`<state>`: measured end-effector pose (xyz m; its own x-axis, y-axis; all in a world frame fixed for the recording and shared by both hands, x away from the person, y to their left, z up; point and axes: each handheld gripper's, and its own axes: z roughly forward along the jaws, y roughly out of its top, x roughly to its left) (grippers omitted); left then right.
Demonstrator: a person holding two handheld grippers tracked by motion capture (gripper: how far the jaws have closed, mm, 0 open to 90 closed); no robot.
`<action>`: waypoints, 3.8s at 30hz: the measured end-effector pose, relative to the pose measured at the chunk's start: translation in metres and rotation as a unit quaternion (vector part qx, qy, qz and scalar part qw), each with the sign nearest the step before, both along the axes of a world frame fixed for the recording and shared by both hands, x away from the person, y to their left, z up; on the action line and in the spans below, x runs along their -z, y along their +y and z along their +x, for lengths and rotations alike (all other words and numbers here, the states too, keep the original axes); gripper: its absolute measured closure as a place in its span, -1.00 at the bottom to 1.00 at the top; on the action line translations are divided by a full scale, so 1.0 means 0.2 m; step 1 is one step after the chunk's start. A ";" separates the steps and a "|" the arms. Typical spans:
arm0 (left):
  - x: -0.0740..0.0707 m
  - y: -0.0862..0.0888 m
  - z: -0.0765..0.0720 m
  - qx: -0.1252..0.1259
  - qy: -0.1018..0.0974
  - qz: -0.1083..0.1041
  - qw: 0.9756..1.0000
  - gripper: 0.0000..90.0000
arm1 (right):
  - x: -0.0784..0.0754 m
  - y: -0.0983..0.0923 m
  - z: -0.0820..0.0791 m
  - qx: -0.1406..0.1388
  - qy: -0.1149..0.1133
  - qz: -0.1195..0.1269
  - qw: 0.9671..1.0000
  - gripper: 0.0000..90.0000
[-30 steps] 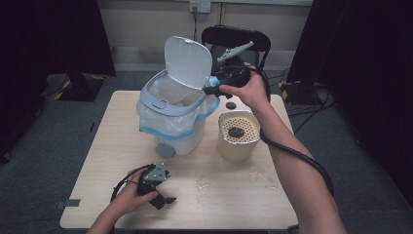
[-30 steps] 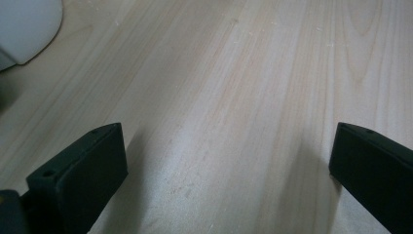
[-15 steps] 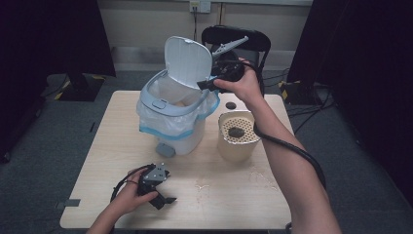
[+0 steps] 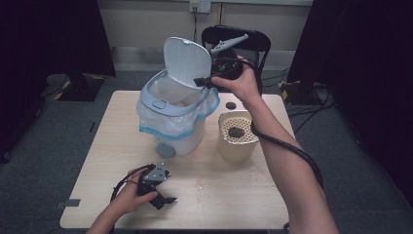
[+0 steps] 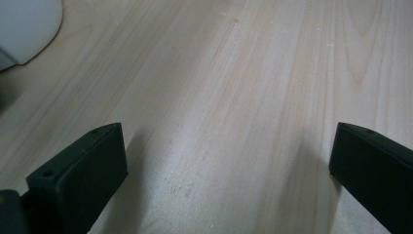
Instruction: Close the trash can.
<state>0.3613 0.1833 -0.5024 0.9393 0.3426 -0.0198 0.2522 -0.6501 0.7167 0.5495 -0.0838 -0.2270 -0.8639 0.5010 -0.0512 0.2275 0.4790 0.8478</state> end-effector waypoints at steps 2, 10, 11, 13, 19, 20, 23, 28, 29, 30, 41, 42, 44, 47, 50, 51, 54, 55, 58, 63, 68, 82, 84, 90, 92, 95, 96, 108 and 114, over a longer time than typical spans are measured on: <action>0.00 0.00 0.00 0.000 0.000 0.000 1.000 -1.00 | -0.01 0.01 -0.01 -0.003 -0.003 0.000 1.000 -0.52; 0.00 0.00 0.00 0.000 0.000 0.000 1.000 -1.00 | -0.02 0.06 -0.07 -0.020 -0.016 -0.017 1.000 -0.55; 0.00 0.00 0.00 0.000 0.000 0.000 1.000 -1.00 | -0.02 0.06 -0.07 -0.022 -0.018 -0.021 0.999 -0.55; 0.00 0.00 0.00 -0.001 -0.001 -0.002 1.000 -1.00 | -0.02 0.08 -0.09 -0.027 -0.018 -0.025 0.999 -0.55; 0.00 0.00 0.00 -0.001 -0.001 -0.001 1.000 -1.00 | -0.02 0.13 -0.15 -0.048 -0.022 -0.038 0.998 -0.61; 0.00 0.00 0.00 -0.001 -0.002 -0.001 1.000 -1.00 | -0.02 0.14 -0.15 -0.051 -0.021 -0.040 0.998 -0.61; 0.00 0.00 0.00 -0.001 -0.001 -0.001 1.000 -1.00 | -0.01 0.17 -0.18 -0.063 -0.017 -0.040 0.997 -0.61; 0.00 0.00 0.00 0.000 -0.002 -0.001 1.000 -1.00 | 0.01 0.21 -0.20 -0.074 -0.013 -0.042 0.996 -0.65; 0.00 0.00 0.00 -0.001 -0.002 -0.001 1.000 -1.00 | 0.01 0.22 -0.21 -0.077 -0.011 -0.040 0.996 -0.65; 0.00 0.00 0.00 0.000 -0.002 0.000 1.000 -1.00 | 0.02 0.23 -0.21 -0.078 -0.008 -0.038 0.996 -0.65; 0.00 0.00 0.00 0.000 -0.002 -0.001 1.000 -1.00 | 0.05 0.27 -0.22 -0.091 0.017 -0.038 0.995 -0.64; 0.00 0.00 0.00 0.000 -0.002 -0.001 1.000 -1.00 | 0.05 0.27 -0.22 -0.092 0.018 -0.040 0.995 -0.64; 0.00 0.00 0.00 -0.001 -0.002 0.000 1.000 -1.00 | 0.06 0.28 -0.22 -0.095 0.023 -0.040 0.994 -0.64; 0.00 0.00 0.00 0.000 -0.002 0.000 1.000 -1.00 | 0.06 0.29 -0.23 -0.104 0.023 -0.042 0.993 -0.64; 0.00 0.00 0.00 0.000 -0.002 0.000 1.000 -1.00 | 0.06 0.29 -0.23 -0.106 0.025 -0.042 0.993 -0.59; 0.00 0.00 0.00 0.000 -0.002 0.000 1.000 -1.00 | 0.06 0.30 -0.23 -0.108 0.027 -0.043 0.993 -0.49; 0.00 0.00 0.00 0.000 -0.002 0.000 1.000 -1.00 | 0.07 0.30 -0.22 -0.113 0.036 -0.041 0.992 -0.40; 0.00 0.00 0.00 0.000 -0.002 0.000 1.000 -1.00 | 0.07 0.30 -0.22 -0.113 0.037 -0.043 0.992 -0.34; 0.00 0.00 0.00 0.000 -0.002 0.000 1.000 -1.00 | 0.07 0.30 -0.22 -0.109 0.037 -0.047 0.992 -0.17; 0.00 0.00 0.00 0.000 -0.002 0.000 1.000 -1.00 | 0.09 0.29 -0.20 -0.103 0.036 -0.046 0.993 0.11; 0.00 0.00 0.00 0.000 -0.002 -0.001 1.000 -1.00 | 0.10 0.30 -0.19 -0.093 0.027 -0.053 0.994 0.24; 0.00 0.00 0.00 0.000 -0.002 -0.001 1.000 -1.00 | 0.11 0.33 -0.15 -0.080 0.020 -0.045 0.996 0.44; 0.00 0.00 0.00 0.000 -0.002 -0.001 1.000 -1.00 | 0.11 0.33 -0.15 -0.079 0.021 -0.044 0.996 0.45; 0.00 0.00 0.00 0.000 -0.002 0.000 1.000 -1.00 | 0.11 0.33 -0.14 -0.073 0.022 -0.035 0.996 0.48; 0.00 0.00 0.00 -0.001 -0.002 -0.001 1.000 -1.00 | 0.12 0.33 -0.13 -0.072 0.021 -0.030 0.997 0.52; 0.00 0.00 0.00 0.002 -0.003 -0.001 1.000 -1.00 | 0.13 0.34 -0.13 -0.072 0.017 -0.039 0.996 0.60; 0.00 0.00 0.00 0.003 -0.003 -0.002 1.000 -1.00 | 0.13 0.34 -0.13 -0.072 0.016 -0.039 0.996 0.60; 0.00 0.00 0.00 0.003 -0.003 -0.001 1.000 -1.00 | 0.14 0.34 -0.14 -0.073 0.013 -0.034 0.997 0.70; 0.00 0.00 0.00 0.002 -0.003 -0.002 1.000 -1.00 | 0.13 0.35 -0.14 -0.080 0.015 -0.043 0.996 0.75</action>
<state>0.3610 0.1831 -0.5028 0.9410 0.3380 -0.0156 0.2451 -0.6489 0.7203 0.5206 -0.0135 -0.2526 -0.9340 0.3519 -0.0612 0.1672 0.5821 0.7957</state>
